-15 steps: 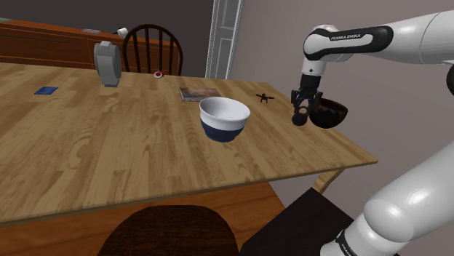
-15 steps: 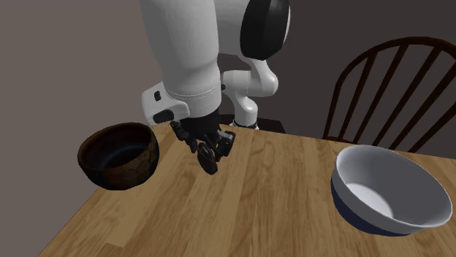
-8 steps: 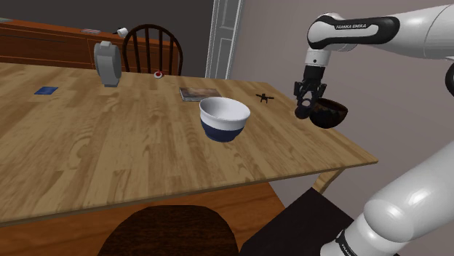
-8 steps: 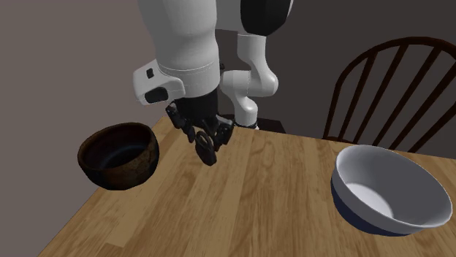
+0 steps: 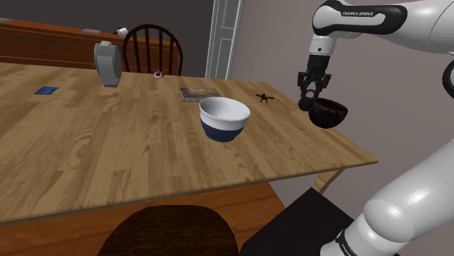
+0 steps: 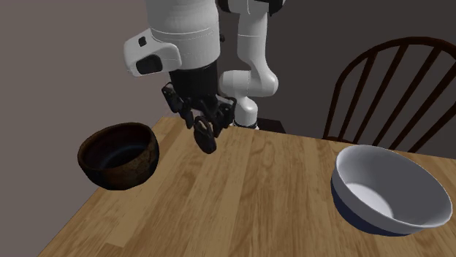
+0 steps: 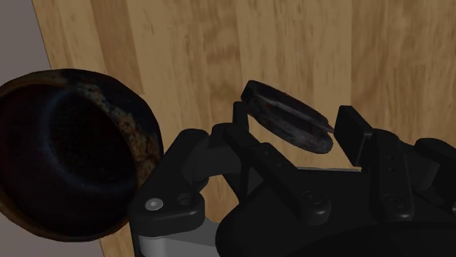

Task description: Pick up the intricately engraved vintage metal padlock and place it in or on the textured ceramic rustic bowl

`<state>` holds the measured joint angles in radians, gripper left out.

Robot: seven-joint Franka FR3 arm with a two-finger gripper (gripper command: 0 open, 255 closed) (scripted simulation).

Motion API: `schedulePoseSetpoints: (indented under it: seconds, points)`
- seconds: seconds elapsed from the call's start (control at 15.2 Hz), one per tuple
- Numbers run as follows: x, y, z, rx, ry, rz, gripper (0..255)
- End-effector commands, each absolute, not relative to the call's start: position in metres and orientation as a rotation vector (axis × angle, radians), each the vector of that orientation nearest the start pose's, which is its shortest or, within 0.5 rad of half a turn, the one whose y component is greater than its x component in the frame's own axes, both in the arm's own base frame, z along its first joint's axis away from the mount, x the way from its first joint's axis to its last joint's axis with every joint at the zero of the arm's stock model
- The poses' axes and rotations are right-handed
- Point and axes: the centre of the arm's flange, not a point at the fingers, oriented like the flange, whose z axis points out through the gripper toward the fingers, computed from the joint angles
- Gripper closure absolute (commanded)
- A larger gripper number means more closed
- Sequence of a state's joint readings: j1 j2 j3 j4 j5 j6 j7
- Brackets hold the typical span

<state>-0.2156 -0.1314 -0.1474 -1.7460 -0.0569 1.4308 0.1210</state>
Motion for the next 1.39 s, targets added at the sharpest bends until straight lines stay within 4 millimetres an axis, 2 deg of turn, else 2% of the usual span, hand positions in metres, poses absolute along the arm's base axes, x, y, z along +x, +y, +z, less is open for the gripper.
schedulePoseSetpoints:
  seconds: [0.0, 0.92, 1.32]
  points:
    - [0.459, -0.187, 0.612, -3.051, 0.752, 0.297, 255]
    - [0.459, -0.187, 0.686, -3.051, 0.752, 0.297, 255]
    - [0.448, -0.265, 0.694, -3.051, 0.752, 0.297, 255]
